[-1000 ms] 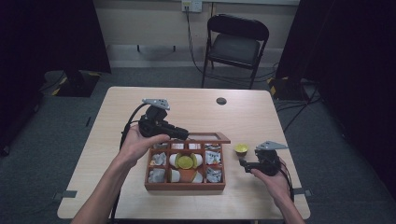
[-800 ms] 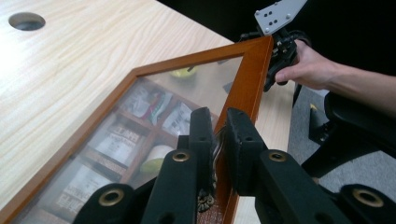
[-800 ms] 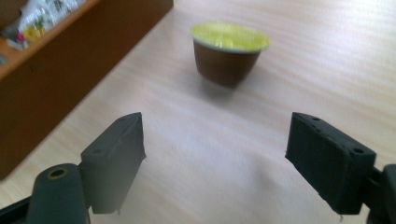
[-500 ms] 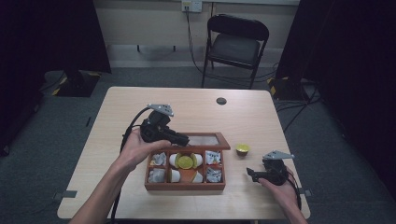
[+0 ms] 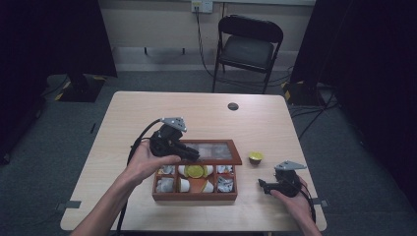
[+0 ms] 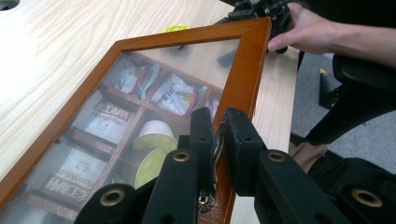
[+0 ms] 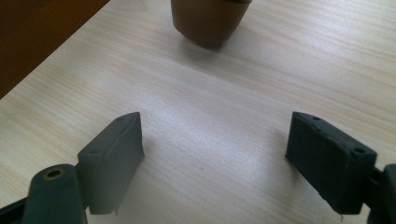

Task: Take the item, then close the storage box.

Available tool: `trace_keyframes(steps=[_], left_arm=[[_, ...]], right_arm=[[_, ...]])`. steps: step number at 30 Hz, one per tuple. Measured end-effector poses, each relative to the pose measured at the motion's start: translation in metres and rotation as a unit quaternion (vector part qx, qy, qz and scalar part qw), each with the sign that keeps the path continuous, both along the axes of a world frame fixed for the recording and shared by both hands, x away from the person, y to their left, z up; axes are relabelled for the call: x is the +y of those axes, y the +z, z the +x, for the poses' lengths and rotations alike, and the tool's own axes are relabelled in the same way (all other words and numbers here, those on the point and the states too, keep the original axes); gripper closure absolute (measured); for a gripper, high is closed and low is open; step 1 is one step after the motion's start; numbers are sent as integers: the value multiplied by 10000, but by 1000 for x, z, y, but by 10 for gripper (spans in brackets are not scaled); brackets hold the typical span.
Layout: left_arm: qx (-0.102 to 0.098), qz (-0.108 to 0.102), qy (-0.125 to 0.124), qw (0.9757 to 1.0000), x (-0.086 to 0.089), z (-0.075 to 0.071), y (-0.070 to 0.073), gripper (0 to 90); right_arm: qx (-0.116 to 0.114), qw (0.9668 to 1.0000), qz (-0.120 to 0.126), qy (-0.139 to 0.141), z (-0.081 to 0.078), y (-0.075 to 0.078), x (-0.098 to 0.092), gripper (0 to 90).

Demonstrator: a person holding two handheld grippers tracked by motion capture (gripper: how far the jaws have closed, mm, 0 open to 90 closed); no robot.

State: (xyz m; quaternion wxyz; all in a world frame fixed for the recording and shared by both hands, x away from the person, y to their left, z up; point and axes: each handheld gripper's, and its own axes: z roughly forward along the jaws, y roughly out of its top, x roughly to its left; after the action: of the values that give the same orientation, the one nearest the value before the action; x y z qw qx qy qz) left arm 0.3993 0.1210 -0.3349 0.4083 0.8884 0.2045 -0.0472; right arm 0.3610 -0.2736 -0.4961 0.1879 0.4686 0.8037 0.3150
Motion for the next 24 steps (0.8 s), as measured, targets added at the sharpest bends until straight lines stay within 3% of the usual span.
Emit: trace_keyframes(steps=[10, 15, 24], left_arm=[[1, 10, -81, 10000, 0, -3, -5, 821], [-57, 145, -183, 9997, -2, -6, -8, 821], [18, 190, -268, 9995, -3, -8, -14, 821]], right_arm=[[-158, 9998, 87, -11, -2, -4, -1, 154], [-195, 9997, 114, -30, -2, -4, -1, 150], [-240, 9996, 126, -49, -3, -5, -1, 147]])
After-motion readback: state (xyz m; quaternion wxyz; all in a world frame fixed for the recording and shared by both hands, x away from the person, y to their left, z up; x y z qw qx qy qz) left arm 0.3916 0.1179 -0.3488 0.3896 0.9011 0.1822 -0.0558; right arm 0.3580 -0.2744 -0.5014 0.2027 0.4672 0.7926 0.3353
